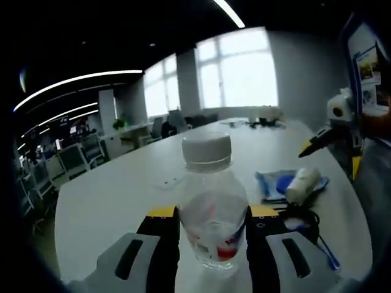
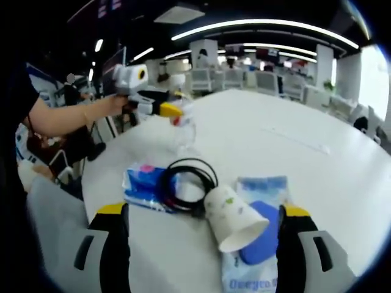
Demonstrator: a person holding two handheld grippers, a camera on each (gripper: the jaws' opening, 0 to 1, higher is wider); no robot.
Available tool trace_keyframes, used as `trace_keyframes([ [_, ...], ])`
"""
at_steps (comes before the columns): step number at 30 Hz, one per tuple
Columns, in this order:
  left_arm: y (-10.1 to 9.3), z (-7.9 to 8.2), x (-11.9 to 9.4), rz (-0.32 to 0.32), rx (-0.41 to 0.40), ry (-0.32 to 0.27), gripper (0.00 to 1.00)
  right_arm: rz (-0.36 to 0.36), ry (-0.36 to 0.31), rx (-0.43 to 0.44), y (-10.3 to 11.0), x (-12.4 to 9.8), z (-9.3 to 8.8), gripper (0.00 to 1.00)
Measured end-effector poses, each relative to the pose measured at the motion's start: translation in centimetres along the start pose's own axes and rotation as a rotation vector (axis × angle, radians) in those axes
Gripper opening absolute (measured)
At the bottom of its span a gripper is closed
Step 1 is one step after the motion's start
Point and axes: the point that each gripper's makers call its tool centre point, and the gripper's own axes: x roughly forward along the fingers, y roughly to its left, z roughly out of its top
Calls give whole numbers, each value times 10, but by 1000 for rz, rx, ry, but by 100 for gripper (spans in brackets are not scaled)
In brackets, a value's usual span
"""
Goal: Arrange the tabletop items into an orderly group along one side of the table until the central work area is clear of visible clutter.
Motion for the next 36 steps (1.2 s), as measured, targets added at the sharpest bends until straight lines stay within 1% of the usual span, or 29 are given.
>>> trace_keyframes([
  [2,3,-1,1,-5,11,11,40,-2,1,7,-2,1,0,100],
  [9,16,-3,5,-10,12,10,40,-7,22,12,-7,2,-6,100],
  [22,40,-8,12,-2,16,9,40,-8,50,28,-13,6,-14,99],
  [25,47,-10,13,12,21,12,40,-4,52,38,-14,7,-16,99],
  [27,43,-8,15,15,20,14,40,-2,59,39,-14,8,-18,99],
  [31,47,-6,16,13,9,1,40,-4,73,45,-16,8,-25,98],
  [36,44,-4,18,1,2,-2,40,-6,80,61,-17,8,-29,97],
])
